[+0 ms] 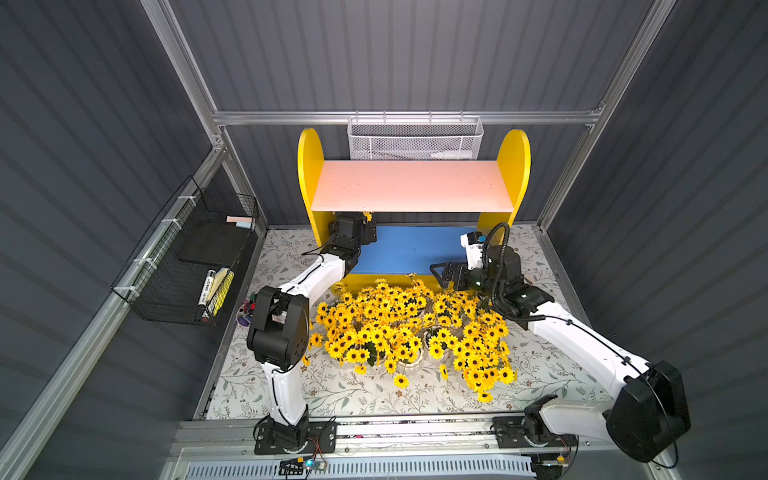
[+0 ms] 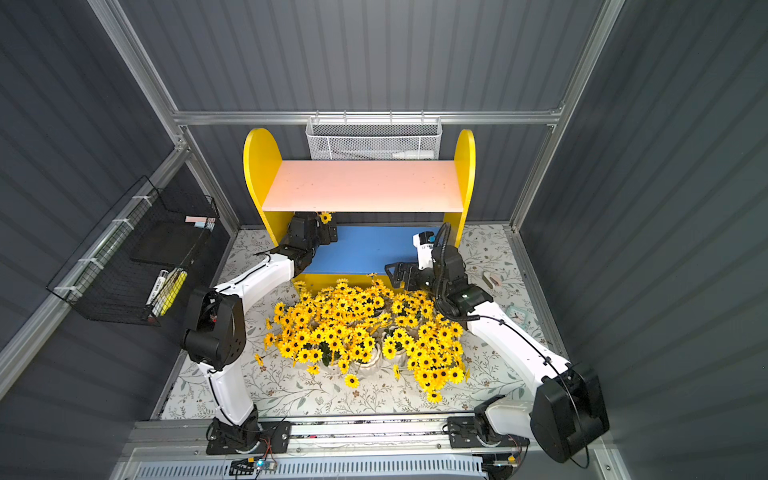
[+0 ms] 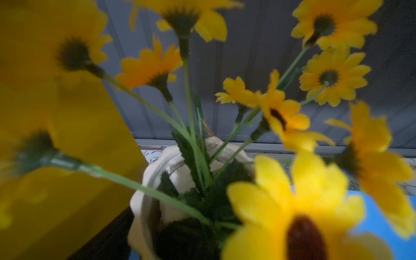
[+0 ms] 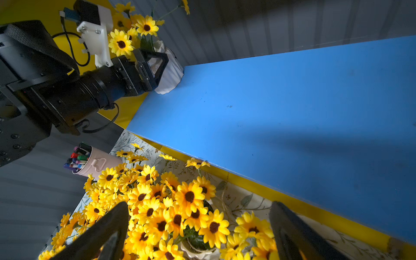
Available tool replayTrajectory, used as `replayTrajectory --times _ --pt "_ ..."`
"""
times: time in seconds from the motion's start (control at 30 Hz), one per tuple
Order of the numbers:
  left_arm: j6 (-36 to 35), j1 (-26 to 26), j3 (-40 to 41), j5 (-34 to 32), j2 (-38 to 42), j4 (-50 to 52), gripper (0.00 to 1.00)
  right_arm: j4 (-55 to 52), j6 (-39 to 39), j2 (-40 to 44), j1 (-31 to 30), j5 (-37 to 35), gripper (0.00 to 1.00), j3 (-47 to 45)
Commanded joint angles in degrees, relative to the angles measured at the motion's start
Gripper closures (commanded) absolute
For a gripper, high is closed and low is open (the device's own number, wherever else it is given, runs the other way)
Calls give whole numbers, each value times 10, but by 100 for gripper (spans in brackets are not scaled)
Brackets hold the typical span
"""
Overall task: Take the sunflower pots off the shelves
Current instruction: Pick up the sunflower pot from the shelf.
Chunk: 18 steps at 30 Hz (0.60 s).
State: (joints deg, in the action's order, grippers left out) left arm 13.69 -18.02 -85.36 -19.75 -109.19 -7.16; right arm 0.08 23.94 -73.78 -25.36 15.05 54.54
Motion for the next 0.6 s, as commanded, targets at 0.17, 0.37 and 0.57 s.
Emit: replayTrajectory --times 0.17,0.37,0.57 --pt "-14 10 -31 24 -17 -20 0 19 -5 -13 4 10 1 2" --pt "-12 15 -43 31 -32 -23 1 24 -4 -17 6 11 1 2" --pt "-15 18 -39 36 -35 -34 1 26 -5 -21 8 13 1 2"
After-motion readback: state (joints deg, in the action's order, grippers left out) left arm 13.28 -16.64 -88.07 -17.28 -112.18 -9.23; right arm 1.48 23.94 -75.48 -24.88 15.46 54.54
